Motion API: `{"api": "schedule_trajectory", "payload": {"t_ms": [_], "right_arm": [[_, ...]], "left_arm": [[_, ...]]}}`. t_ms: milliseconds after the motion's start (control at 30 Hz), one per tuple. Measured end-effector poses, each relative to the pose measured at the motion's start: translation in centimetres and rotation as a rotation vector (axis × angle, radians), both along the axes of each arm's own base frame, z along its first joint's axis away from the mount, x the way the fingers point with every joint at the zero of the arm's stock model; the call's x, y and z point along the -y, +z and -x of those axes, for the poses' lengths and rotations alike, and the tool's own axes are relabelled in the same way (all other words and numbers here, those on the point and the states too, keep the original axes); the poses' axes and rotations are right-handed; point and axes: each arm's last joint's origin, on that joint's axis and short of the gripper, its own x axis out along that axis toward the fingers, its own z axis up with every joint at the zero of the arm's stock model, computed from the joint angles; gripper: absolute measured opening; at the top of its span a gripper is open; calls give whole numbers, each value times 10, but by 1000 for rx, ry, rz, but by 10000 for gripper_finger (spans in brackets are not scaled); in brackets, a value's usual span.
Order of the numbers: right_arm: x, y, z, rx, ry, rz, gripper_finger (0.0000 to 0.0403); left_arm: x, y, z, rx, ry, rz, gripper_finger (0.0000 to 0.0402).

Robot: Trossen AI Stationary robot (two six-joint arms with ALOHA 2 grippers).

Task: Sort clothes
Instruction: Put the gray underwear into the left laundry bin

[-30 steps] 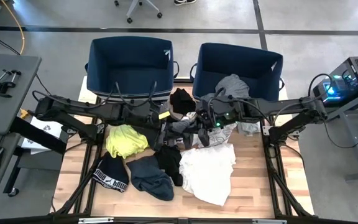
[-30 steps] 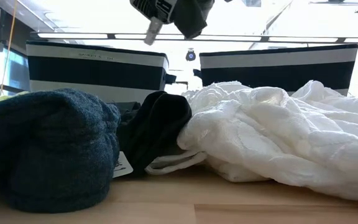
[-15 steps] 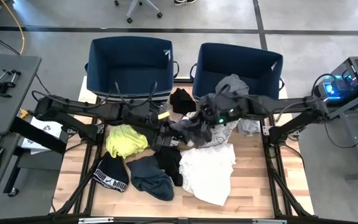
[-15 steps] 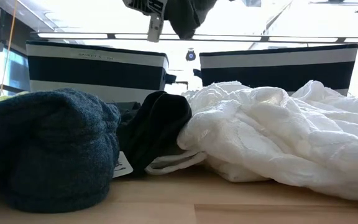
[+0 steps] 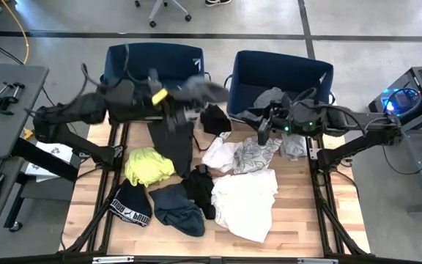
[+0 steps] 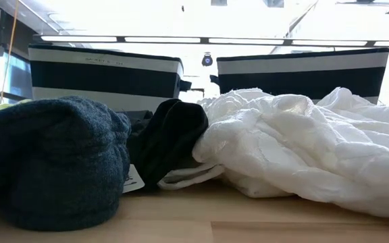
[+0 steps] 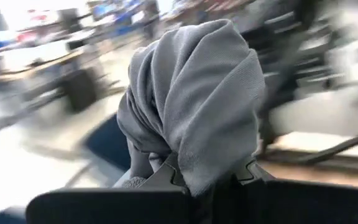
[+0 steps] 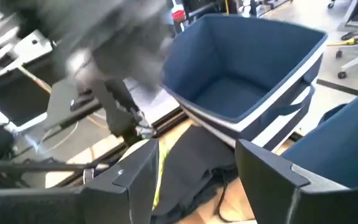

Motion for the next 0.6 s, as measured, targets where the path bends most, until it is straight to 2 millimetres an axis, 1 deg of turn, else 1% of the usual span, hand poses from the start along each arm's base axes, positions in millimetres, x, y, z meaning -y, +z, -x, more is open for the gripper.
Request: {"api": "schedule_trajectory", "payload": {"t_ms": [67, 133, 233, 367, 433, 500, 600], "right_arm": [[-3, -3, -3, -17, 8, -8, 197], [-7, -7, -7, -36, 16, -20, 197], [-13, -14, -15, -64, 27, -33, 197], [-21, -22, -24, -86, 45, -46, 197], [-24, -24, -27, -95, 56, -45, 197], [-27, -27, -30, -99, 62, -49, 197], [-30, -28, -31, -98, 65, -65, 197]], "left_arm": [[-22, -2, 5, -66, 104, -22, 7], [-48, -11, 11, -156, 212, -9, 7], [-86, -32, 20, -303, 351, 98, 7], [-131, -63, 33, -470, 521, 251, 7], [-149, -76, 38, -507, 604, 315, 9], [-166, -87, 44, -505, 680, 403, 18], [-182, -99, 49, -544, 672, 502, 53]]}}
